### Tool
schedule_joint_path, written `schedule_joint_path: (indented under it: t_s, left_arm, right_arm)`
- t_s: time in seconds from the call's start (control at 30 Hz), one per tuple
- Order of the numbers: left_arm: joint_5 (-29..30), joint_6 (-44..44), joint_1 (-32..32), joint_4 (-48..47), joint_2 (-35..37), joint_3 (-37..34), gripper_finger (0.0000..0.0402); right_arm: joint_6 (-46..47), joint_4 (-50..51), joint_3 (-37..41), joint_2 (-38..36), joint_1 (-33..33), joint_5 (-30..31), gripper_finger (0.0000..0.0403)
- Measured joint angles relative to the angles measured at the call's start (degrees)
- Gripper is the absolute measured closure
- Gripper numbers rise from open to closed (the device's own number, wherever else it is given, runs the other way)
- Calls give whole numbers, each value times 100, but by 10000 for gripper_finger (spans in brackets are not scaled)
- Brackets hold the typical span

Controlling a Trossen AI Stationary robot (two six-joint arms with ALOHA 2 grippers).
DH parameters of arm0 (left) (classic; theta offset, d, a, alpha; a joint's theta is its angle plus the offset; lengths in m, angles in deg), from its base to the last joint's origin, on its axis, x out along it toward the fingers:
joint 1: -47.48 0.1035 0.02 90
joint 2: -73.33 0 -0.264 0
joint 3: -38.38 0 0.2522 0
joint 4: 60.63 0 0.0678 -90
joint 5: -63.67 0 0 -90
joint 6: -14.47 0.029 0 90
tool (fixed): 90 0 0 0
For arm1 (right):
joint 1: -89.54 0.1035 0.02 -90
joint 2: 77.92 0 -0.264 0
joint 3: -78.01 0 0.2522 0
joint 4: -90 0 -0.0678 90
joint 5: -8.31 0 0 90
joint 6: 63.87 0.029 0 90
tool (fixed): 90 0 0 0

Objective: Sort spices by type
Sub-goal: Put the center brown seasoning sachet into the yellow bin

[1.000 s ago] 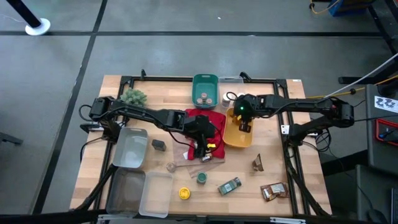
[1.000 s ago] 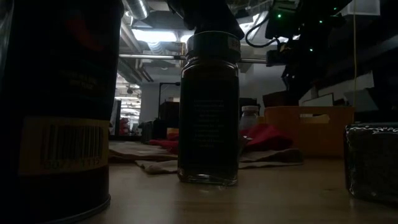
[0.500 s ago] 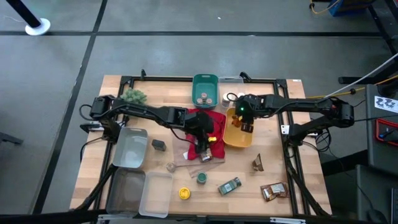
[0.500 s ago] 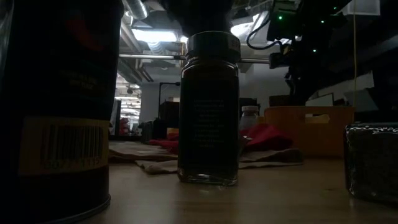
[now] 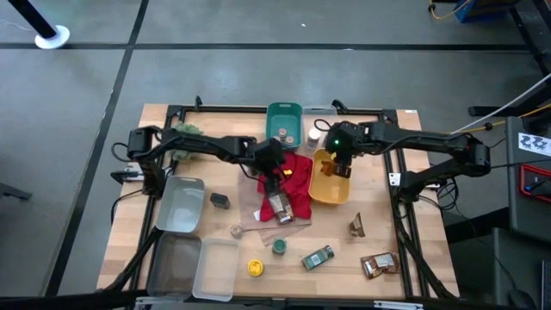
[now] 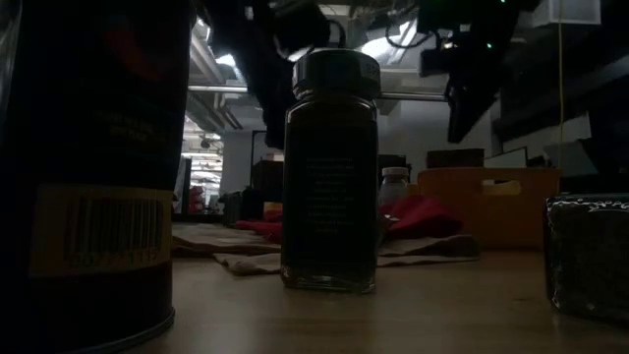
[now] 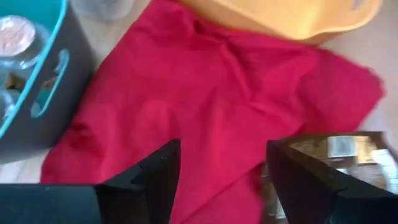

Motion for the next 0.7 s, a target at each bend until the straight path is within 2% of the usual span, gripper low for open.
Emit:
schedule_joint_path:
  t_s: [0.23, 0.4, 0.7]
  left_arm:
    - [-11, 76, 85, 792, -105, -455, 180]
    - [-71, 176, 68, 968, -145, -635, 180]
    - [-479, 232, 44, 1269, -257, -810, 180]
  right_arm:
    - [-9, 122, -583, -68, 4, -195, 259]
    - [-6, 195, -902, -178, 79, -343, 259]
    - [-6, 147, -1161, -320, 618, -345, 259]
